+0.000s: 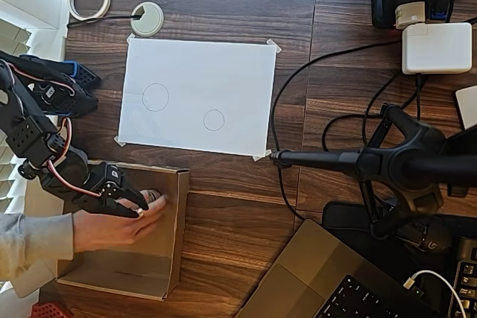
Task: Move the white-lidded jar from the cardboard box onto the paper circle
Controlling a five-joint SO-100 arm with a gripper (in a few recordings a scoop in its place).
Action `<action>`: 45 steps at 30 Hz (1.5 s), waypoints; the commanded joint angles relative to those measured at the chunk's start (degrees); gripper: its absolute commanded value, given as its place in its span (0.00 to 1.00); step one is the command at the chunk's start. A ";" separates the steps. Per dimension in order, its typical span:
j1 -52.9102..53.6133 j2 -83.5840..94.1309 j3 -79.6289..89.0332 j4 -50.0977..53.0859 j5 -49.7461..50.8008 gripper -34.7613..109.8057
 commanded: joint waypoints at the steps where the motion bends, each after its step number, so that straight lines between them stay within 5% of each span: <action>1: 1.05 2.55 0.53 -4.31 -0.53 0.31; 18: 2.99 16.87 5.36 -14.50 19.60 0.31; 26: 9.05 8.88 -0.88 -4.04 3.08 0.33; 30: 10.28 2.81 -7.12 4.13 -7.12 0.42; 45: 11.34 -9.49 -12.04 5.89 -22.94 0.61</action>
